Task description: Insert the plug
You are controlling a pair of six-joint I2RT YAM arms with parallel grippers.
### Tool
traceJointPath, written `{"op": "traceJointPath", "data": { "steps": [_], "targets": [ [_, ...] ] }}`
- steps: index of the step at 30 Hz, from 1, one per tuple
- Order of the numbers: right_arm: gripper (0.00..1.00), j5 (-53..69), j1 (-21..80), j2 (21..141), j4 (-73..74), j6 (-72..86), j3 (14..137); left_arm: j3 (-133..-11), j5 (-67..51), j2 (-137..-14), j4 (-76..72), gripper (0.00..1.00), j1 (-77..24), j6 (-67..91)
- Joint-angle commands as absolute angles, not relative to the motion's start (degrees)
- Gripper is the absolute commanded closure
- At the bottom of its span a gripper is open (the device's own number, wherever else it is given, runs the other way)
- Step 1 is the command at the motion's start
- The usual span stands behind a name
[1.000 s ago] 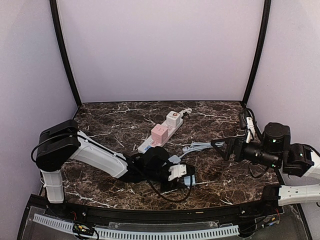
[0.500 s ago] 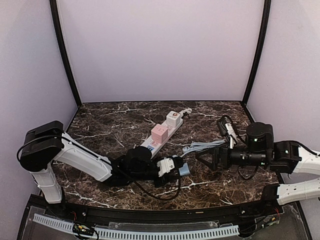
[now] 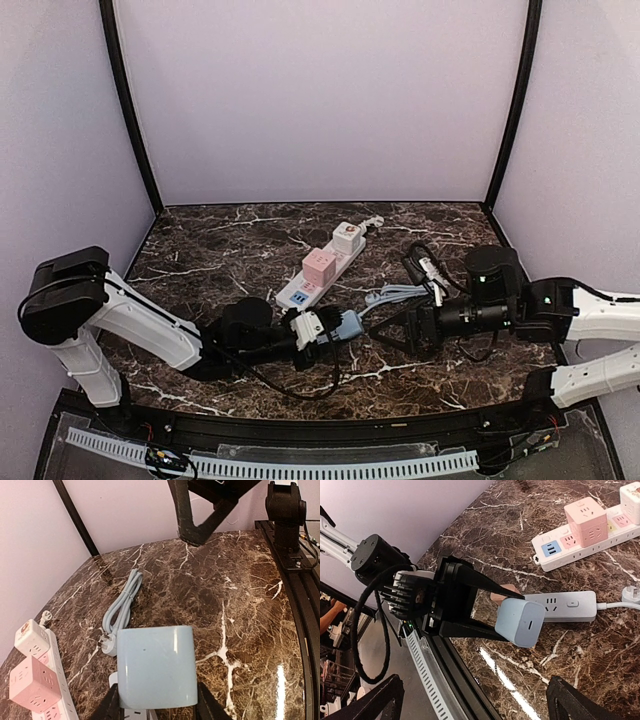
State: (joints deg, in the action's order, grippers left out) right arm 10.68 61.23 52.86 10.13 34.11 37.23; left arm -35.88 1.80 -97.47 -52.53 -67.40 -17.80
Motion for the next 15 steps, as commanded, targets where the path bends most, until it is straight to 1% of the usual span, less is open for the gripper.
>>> {"op": "traceJointPath", "data": {
  "steps": [1, 9, 15],
  "targets": [
    [0.02, 15.1, 61.2, 55.5, 5.7, 33.3, 39.7, -33.3, 4.6, -94.9, -59.1, 0.8, -67.6, -18.2],
    [0.01, 19.2, 61.2, 60.4, 4.6, 33.0, 41.6, -31.6, 6.2, -94.0, -61.9, 0.79, -67.6, -19.2],
    [0.01, 18.8, 61.2, 63.3, 4.5, 32.9, 42.8, -30.4, 3.9, -93.0, -62.9, 0.8, -67.6, -19.5]
  ]
}}
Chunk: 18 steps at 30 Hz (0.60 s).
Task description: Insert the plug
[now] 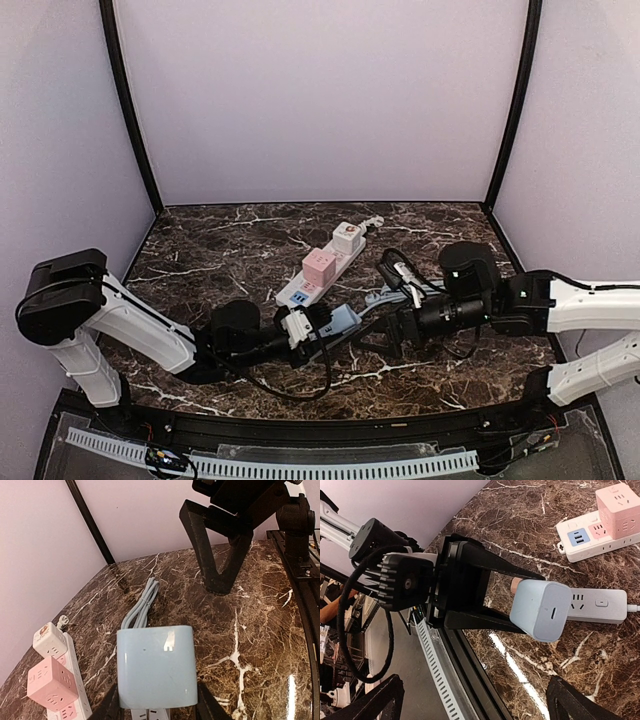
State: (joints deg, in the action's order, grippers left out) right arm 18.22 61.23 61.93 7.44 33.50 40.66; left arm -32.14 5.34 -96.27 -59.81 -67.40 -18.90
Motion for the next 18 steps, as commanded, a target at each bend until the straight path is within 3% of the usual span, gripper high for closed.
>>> {"op": "traceJointPath", "data": {
  "steps": [1, 8, 18],
  "targets": [
    [0.01, 18.2, 61.3, 63.9, 4.6, 32.9, 43.2, -30.1, 2.6, -92.5, -62.8, 0.8, -67.6, -19.6],
    [0.02, 16.9, 60.0, 69.5, 6.8, 34.9, 46.8, -28.3, -3.9, -89.5, -61.7, 0.8, -67.6, -20.9],
    [0.22, 20.8, 60.0, 75.1, 6.2, 36.4, 49.8, -28.4, -2.7, -89.3, -60.9, 0.8, -67.6, -21.2]
  ]
}}
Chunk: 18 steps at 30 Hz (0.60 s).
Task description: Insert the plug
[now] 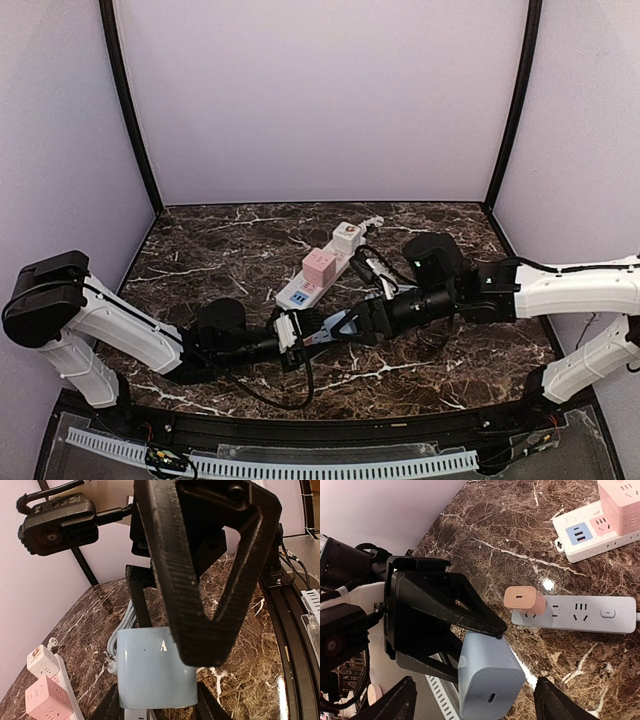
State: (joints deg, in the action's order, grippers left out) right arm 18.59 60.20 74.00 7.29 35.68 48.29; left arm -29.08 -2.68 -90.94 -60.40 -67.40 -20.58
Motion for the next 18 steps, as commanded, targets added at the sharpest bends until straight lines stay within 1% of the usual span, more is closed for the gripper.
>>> {"op": "traceJointPath", "data": {
  "steps": [1, 6, 12, 16, 18],
  "targets": [
    [0.26, 21.1, 60.0, 75.3, 6.1, 36.5, 49.8, -28.4, -2.6, -89.3, -60.9, 0.8, -67.6, -21.3],
    [0.33, 22.1, 60.0, 76.0, 5.0, 37.1, 49.5, -28.3, -2.6, -89.5, -61.2, 0.8, -67.6, -21.3],
    [0.35, 21.1, 60.0, 76.1, 4.7, 37.6, 50.1, -28.4, -2.5, -90.2, -61.3, 0.8, -67.6, -21.4],
    [0.4, 21.0, 60.0, 76.4, 4.7, 37.8, 50.5, -28.5, -2.4, -90.4, -61.3, 0.8, -67.6, -21.4],
    [0.41, 20.8, 60.0, 76.5, 4.6, 37.9, 50.6, -28.6, -2.6, -90.5, -61.3, 0.8, -67.6, -21.3]
  ]
}}
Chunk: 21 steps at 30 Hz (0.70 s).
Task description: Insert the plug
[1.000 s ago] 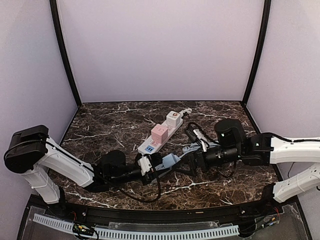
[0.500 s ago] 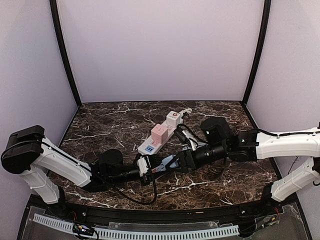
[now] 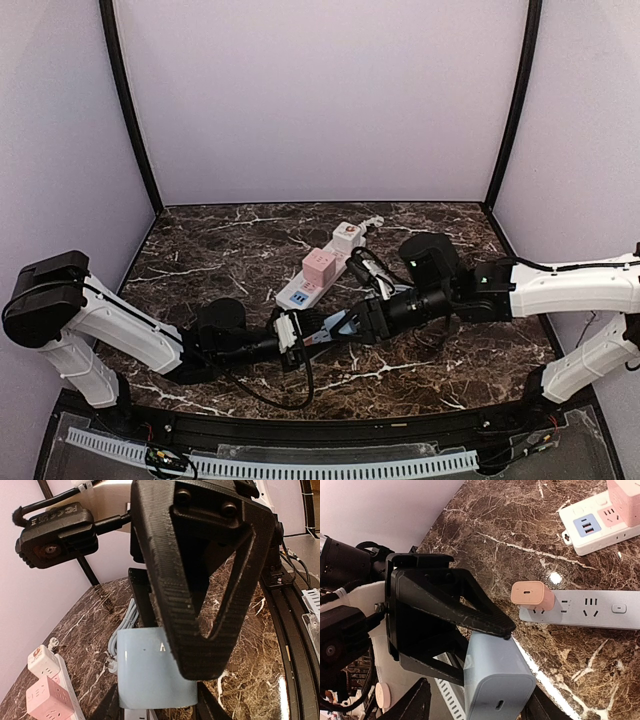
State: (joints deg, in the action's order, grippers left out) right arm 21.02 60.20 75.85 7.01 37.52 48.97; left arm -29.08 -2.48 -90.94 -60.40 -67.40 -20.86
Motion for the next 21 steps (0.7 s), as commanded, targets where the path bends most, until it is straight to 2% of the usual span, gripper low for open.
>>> {"op": "traceJointPath", "data": {
  "steps": [1, 21],
  "targets": [
    [0.41, 20.7, 60.0, 76.6, 4.7, 38.0, 50.6, -28.7, -2.7, -90.6, -61.3, 0.8, -67.6, -21.3],
    [0.58, 19.7, 60.0, 78.5, 3.7, 39.1, 51.4, -29.3, -4.0, -91.9, -61.1, 0.8, -67.6, -21.7]
  ]
}}
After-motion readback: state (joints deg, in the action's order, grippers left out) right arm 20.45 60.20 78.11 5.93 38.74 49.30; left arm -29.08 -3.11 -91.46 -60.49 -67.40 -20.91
